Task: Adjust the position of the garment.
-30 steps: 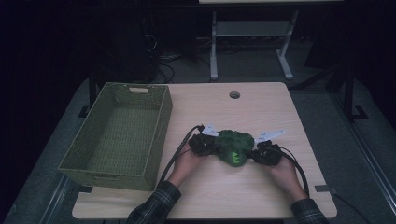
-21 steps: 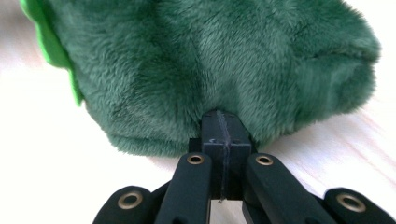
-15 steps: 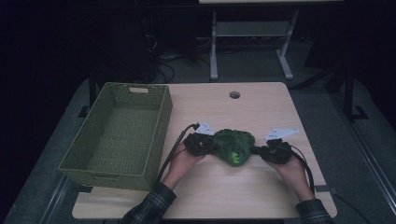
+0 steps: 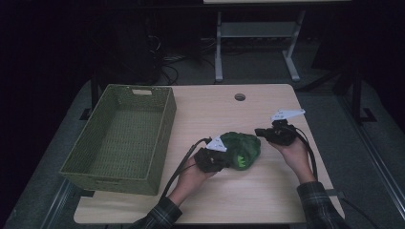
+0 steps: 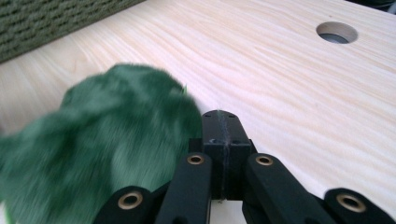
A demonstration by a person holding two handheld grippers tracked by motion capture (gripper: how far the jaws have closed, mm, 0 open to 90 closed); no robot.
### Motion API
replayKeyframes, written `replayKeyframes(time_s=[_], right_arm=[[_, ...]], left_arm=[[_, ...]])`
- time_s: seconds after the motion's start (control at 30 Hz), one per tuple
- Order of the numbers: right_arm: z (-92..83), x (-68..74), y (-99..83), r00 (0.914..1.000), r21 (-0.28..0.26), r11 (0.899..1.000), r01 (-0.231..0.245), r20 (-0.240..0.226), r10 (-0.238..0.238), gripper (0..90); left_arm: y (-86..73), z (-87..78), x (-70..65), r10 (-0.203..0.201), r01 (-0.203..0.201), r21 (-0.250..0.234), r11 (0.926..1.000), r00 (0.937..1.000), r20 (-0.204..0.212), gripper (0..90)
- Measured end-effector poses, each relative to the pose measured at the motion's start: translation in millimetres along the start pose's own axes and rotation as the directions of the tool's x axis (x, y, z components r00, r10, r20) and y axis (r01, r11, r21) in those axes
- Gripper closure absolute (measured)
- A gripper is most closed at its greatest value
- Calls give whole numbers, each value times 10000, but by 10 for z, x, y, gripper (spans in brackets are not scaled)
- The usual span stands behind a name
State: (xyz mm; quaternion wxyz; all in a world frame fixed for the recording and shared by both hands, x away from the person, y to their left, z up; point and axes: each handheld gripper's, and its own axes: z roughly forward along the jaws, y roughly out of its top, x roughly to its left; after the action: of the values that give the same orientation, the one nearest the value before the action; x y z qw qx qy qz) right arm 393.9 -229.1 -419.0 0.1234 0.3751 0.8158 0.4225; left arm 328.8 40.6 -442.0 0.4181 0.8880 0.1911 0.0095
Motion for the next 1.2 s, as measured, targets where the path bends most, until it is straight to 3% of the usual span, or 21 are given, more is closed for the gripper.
replayKeyframes(time_s=[0.2, 0.27, 0.37, 0.43, 0.47, 0.73, 0.8, 1.2], right_arm=[[224, -90, 163, 10000, 13, 10000, -12, -65, 12, 899], [381, -123, 187, 9999, 360, 9993, 109, -1, -109, 899], [504, -138, 148, 9999, 665, 9978, -15, -139, 24, 899], [549, -144, 113, 9996, 847, 9964, -97, -250, 118, 899], [582, -150, 63, 9987, 1064, 9942, -157, -472, 208, 899], [504, -48, -106, 9941, 1193, 9928, -59, -1069, 187, 899], [468, -23, -141, 9934, 1203, 9927, 20, -1139, 118, 899], [242, 170, -378, 9898, 1273, 9914, 303, -1420, -120, 899]], left_arm=[[-1, 143, -17, 117, -118, 251, 9996, 9999, 46, 897], [-14, 192, 21, 97, -95, 351, 9993, 9999, -54, 897], [-23, 208, 51, 14, -11, 380, 9993, 10000, -83, 897], [-36, 213, 92, 173, -162, 544, 9984, 9997, -182, 897], [-57, 215, 112, 25, -14, 494, 9988, 9998, -216, 897], [-124, 142, 187, 15, 14, 672, 9977, 9991, -423, 897], [-160, 109, 217, -176, 205, 619, 9979, 9987, -468, 897], [-240, -40, 377, -167, 224, 758, 9969, 9969, -763, 897]])
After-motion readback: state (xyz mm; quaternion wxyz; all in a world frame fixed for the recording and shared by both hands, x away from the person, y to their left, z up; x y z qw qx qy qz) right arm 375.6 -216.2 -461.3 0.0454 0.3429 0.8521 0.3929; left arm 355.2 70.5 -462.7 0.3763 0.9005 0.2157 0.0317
